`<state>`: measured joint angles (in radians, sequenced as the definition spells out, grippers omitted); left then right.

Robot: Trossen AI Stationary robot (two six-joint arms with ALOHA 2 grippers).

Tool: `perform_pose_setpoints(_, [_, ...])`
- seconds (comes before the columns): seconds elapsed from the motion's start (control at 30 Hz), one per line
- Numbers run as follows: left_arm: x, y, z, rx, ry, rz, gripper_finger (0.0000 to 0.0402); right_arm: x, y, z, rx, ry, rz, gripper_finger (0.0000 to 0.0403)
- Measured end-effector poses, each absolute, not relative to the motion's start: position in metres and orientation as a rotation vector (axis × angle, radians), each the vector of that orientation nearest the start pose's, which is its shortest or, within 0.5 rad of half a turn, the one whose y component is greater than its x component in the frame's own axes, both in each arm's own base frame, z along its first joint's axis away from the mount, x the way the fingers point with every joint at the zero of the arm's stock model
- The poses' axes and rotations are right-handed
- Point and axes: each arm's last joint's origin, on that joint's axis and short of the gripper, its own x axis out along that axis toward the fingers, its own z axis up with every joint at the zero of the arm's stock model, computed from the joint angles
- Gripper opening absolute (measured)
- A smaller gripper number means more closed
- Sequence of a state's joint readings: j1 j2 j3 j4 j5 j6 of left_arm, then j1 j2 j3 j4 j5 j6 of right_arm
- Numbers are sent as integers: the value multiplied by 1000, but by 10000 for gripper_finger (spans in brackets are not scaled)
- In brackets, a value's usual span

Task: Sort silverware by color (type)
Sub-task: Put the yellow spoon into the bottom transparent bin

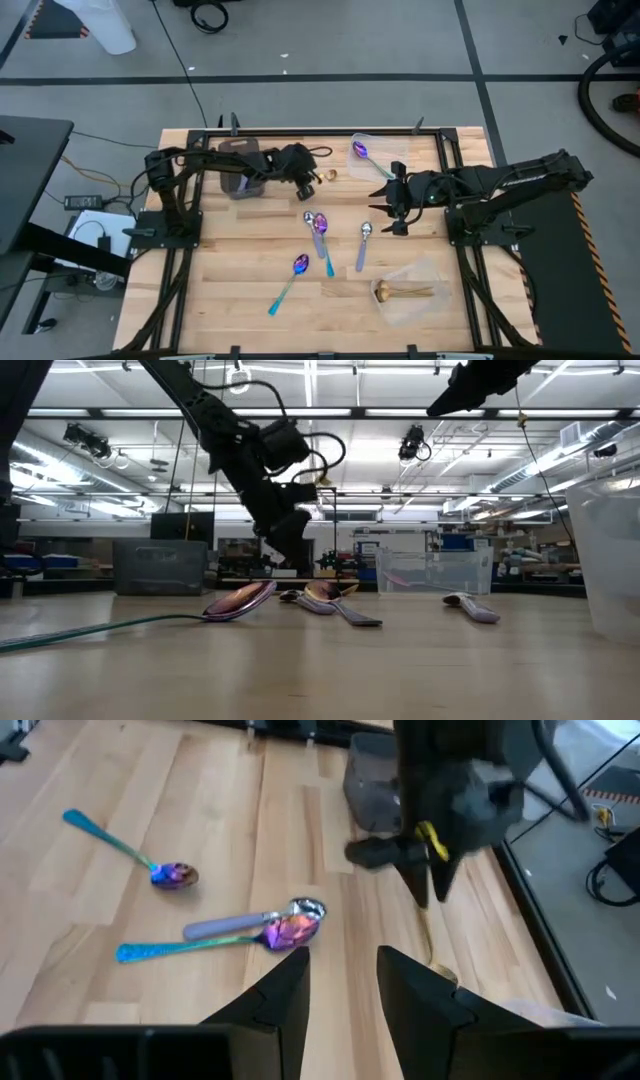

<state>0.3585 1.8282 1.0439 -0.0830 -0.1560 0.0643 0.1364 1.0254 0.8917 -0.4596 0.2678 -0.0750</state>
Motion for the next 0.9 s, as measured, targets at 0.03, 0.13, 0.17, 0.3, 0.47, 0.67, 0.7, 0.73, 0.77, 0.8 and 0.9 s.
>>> perform_pose_setpoints(0.03, [338, 135, 152, -15, 913, 449, 123, 213, 22, 303, -190, 583, -106, 129])
perform_pose_setpoints(0.13, [338, 145, 147, 21, 914, 444, 123, 213, 21, 303, -187, 582, -107, 129])
perform_pose_setpoints(0.17, [336, 147, 145, 30, 928, 442, 123, 213, 22, 303, -181, 579, -109, 129])
perform_pose_setpoints(0.3, [336, 152, 142, 57, 922, 414, 123, 214, 23, 304, -170, 565, -106, 129])
perform_pose_setpoints(0.47, [336, 152, 143, 122, 931, 336, 123, 213, 27, 305, -151, 553, -121, 129])
perform_pose_setpoints(0.67, [333, 149, 140, 83, 971, 303, 123, 209, 36, 312, -153, 486, -142, 129])
perform_pose_setpoints(0.7, [332, 149, 139, 60, 989, 309, 123, 209, 38, 315, -158, 460, -142, 129])
perform_pose_setpoints(0.73, [330, 148, 138, 43, 1006, 312, 123, 210, 39, 317, -165, 432, -139, 129])
perform_pose_setpoints(0.77, [329, 147, 137, 37, 1027, 309, 123, 211, 40, 320, -167, 399, -135, 129])
perform_pose_setpoints(0.8, [327, 147, 136, 33, 1046, 305, 123, 212, 40, 323, -167, 375, -133, 129])
perform_pose_setpoints(0.9, [323, 145, 133, 1, 1088, 309, 123, 216, 40, 325, -203, 340, -130, 129])
